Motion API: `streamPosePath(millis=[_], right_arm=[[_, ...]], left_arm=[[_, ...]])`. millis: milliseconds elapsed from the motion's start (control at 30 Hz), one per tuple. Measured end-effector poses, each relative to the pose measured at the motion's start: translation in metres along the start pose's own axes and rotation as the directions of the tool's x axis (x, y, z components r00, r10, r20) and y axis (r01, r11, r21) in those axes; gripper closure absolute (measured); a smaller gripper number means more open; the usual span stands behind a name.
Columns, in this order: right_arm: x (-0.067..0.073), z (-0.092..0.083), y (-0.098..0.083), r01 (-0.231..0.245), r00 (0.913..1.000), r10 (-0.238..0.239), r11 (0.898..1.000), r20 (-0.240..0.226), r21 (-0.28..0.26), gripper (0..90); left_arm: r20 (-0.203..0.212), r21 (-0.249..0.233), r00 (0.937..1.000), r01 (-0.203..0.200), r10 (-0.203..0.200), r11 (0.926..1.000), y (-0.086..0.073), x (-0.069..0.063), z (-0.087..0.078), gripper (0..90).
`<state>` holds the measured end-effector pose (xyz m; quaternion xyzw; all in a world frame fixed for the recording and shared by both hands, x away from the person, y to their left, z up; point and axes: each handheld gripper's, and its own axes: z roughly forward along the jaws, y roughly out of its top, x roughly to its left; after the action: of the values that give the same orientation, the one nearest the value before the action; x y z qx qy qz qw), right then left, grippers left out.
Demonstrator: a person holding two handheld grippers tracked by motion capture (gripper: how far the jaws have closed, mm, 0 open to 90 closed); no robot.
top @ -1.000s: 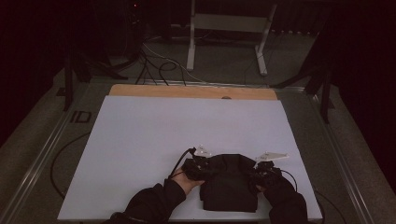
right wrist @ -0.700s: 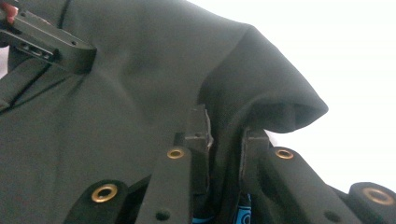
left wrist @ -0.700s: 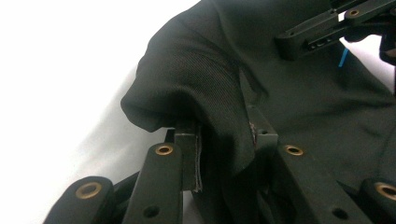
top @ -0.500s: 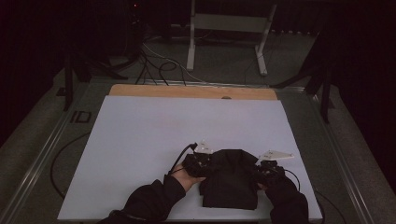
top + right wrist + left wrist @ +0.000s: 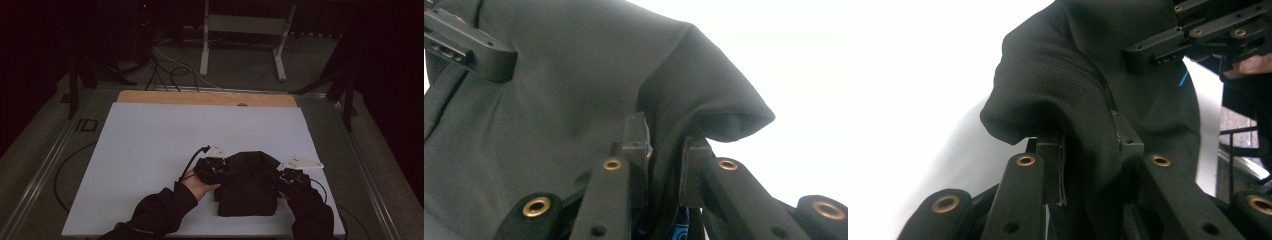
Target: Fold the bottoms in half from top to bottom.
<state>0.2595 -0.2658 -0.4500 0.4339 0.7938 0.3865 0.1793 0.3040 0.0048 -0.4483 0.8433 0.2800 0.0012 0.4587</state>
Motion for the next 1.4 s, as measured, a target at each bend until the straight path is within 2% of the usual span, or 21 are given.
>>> streamPosePath(millis=[133,267,633,900,933,967,1000,1400], right_arm=[[0.003,-0.005,0.008,0.014,0.9998,-0.013,0.999,0.011,-0.029,78.5],[0.005,-0.006,0.018,0.032,0.9995,-0.032,0.999,0.009,-0.037,78.6],[0.014,0.004,0.049,0.081,0.9968,-0.08,0.994,0.005,-0.07,78.6],[0.025,0.021,0.071,0.102,0.9945,-0.104,0.99,-0.016,-0.098,78.5],[0.027,0.023,0.073,0.093,0.9952,-0.096,0.991,-0.02,-0.101,78.5],[0.028,0.025,0.075,0.109,0.9934,-0.112,0.989,-0.023,-0.101,78.6],[0.031,0.027,0.077,0.1,0.9943,-0.103,0.99,-0.025,-0.104,78.6],[0.051,0.053,0.1,0.12,0.9901,-0.128,0.984,-0.058,-0.134,78.5]], left_arm=[[-0.002,-0.015,0.9999,-0.011,0.011,0.9998,0.005,0.001,-0.009,73.5],[-0.01,-0.027,0.9997,-0.025,0.024,0.9993,0.01,0.003,-0.017,73.5],[-0.042,-0.062,0.9991,-0.001,-0.001,0.9981,0.016,0.021,-0.044,73.4],[-0.079,-0.08,0.9966,0.016,-0.022,0.9967,0.015,0.035,-0.069,73.4],[-0.079,-0.08,0.9966,0.019,-0.026,0.9966,0.014,0.037,-0.072,73.4],[-0.084,-0.083,0.996,0.022,-0.029,0.9963,0.014,0.039,-0.075,73.4],[-0.09,-0.084,0.9954,0.026,-0.034,0.9962,0.013,0.041,-0.078,73.4],[-0.14,-0.102,0.9875,0.059,-0.073,0.9931,0.004,0.062,-0.108,73.4]])
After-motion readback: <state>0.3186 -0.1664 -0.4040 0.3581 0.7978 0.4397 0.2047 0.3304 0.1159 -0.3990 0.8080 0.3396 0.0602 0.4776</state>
